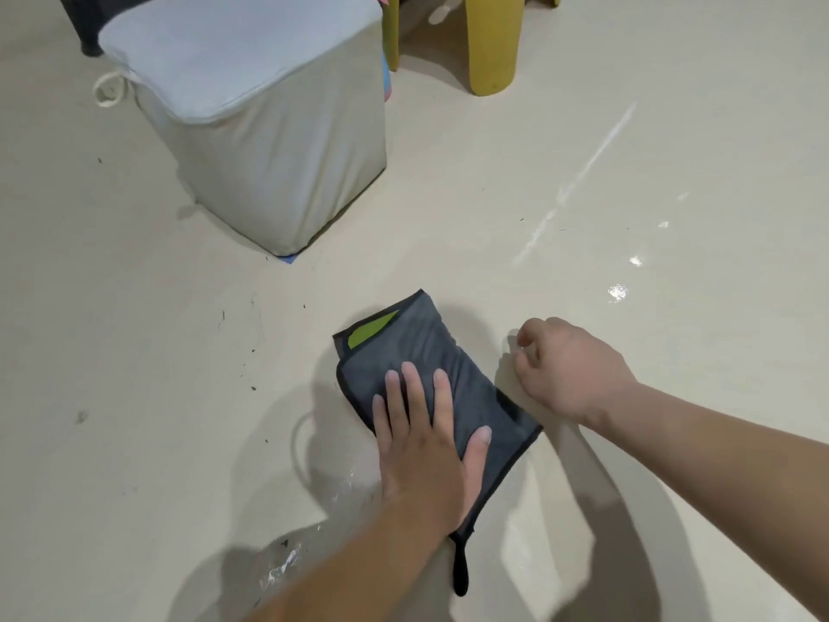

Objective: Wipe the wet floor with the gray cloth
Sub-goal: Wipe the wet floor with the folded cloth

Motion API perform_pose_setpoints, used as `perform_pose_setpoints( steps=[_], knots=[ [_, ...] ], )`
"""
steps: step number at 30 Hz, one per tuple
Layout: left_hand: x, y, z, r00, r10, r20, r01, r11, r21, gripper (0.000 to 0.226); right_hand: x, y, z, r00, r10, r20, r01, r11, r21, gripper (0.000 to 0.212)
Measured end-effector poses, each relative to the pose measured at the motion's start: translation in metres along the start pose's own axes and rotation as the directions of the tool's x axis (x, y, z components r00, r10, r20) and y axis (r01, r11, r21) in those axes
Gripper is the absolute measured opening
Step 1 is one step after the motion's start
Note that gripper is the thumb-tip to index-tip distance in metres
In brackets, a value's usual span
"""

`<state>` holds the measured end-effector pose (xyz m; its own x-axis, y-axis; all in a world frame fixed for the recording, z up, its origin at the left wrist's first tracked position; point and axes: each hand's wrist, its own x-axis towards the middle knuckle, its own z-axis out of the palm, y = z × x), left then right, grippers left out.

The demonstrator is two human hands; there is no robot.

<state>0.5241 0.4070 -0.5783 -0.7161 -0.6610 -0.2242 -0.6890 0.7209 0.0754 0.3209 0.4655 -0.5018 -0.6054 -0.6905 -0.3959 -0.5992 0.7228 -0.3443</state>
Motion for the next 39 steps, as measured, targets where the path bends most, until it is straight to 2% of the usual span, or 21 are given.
perform_pose_setpoints(
  steps=[6,9,12,18,23,25,30,33,34,35,37,39],
  knots=[
    [0.051,0.034,-0.008,0.99,0.141,-0.019,-0.142,0.989,-0.035,0.084,-0.011,0.034,-0.025,0.998,0.045,0.035,-0.045,0.999,0.01,0.027],
    [0.056,0.076,-0.009,0.979,0.206,0.002,-0.206,0.979,0.006,0.084,-0.023,0.067,-0.04,0.988,0.142,0.063,-0.141,0.99,-0.018,0.029],
    [0.048,0.128,-0.004,0.934,0.357,0.029,-0.358,0.933,0.034,0.084,-0.048,0.112,-0.049,0.964,0.265,0.034,-0.265,0.964,-0.009,0.033],
    [0.01,0.246,0.016,0.745,0.663,0.069,-0.665,0.747,-0.008,0.086,-0.132,0.214,-0.047,0.855,0.519,-0.018,-0.513,0.85,0.116,0.026],
    [-0.041,0.317,0.028,0.556,0.821,0.128,-0.825,0.564,-0.036,0.084,-0.219,0.269,-0.032,0.736,0.677,-0.01,-0.668,0.729,0.153,0.024],
    [-0.06,0.331,0.035,0.501,0.852,0.154,-0.859,0.511,-0.029,0.083,-0.248,0.285,-0.022,0.701,0.711,-0.044,-0.699,0.699,0.153,0.021],
    [-0.143,0.369,0.055,0.235,0.944,0.232,-0.967,0.252,-0.044,0.083,-0.348,0.315,0.011,0.583,0.788,-0.196,-0.725,0.614,0.311,0.017],
    [-0.184,0.378,0.061,0.022,0.958,0.286,-0.997,0.043,-0.068,0.083,-0.404,0.319,0.036,0.579,0.805,-0.132,-0.751,0.589,0.297,0.027],
    [-0.194,0.379,0.062,-0.042,0.949,0.312,-0.996,-0.016,-0.087,0.082,-0.425,0.318,0.044,0.595,0.801,-0.07,-0.754,0.586,0.296,0.032],
    [-0.196,0.379,0.062,-0.076,0.948,0.31,-0.992,-0.042,-0.116,0.08,-0.442,0.317,0.051,0.627,0.779,-0.017,-0.738,0.6,0.307,0.039],
    [-0.189,0.384,0.06,-0.073,0.959,0.273,-0.978,-0.015,-0.208,0.072,-0.466,0.317,0.06,0.705,0.709,0.015,-0.67,0.658,0.344,0.058],
    [-0.179,0.387,0.053,-0.043,0.971,0.233,-0.966,0.019,-0.257,0.066,-0.467,0.32,0.065,0.779,0.626,-0.045,-0.576,0.742,0.342,0.078]
  ],
)
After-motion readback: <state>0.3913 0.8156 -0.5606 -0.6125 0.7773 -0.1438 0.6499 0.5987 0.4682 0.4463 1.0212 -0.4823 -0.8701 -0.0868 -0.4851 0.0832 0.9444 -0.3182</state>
